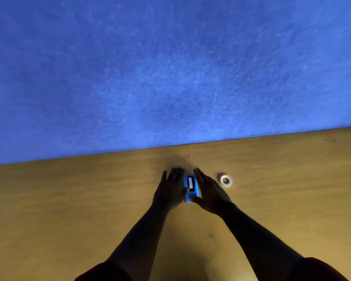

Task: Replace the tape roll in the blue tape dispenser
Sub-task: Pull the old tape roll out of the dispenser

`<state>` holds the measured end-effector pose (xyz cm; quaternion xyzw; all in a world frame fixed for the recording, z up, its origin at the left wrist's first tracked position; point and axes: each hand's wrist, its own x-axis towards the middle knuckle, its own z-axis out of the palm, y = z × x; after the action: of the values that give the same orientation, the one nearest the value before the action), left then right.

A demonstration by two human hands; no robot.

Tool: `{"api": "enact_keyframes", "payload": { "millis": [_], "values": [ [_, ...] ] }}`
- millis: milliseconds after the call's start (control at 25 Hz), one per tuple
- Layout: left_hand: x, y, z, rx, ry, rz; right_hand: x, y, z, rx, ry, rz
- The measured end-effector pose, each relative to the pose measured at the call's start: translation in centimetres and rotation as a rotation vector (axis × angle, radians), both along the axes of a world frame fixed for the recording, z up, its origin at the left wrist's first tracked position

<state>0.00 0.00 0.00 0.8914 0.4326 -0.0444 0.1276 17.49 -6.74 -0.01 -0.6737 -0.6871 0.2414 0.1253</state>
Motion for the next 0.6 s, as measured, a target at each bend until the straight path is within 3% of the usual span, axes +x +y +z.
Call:
{"api": "enact_keyframes", "payload": {
  "millis": [600],
  "values": [
    [1.6,1.7,-1.7,-0.064,-0.079,0.006,0.6,0.9,-2.2,-0.114,0.019,-0.019]
  ]
}}
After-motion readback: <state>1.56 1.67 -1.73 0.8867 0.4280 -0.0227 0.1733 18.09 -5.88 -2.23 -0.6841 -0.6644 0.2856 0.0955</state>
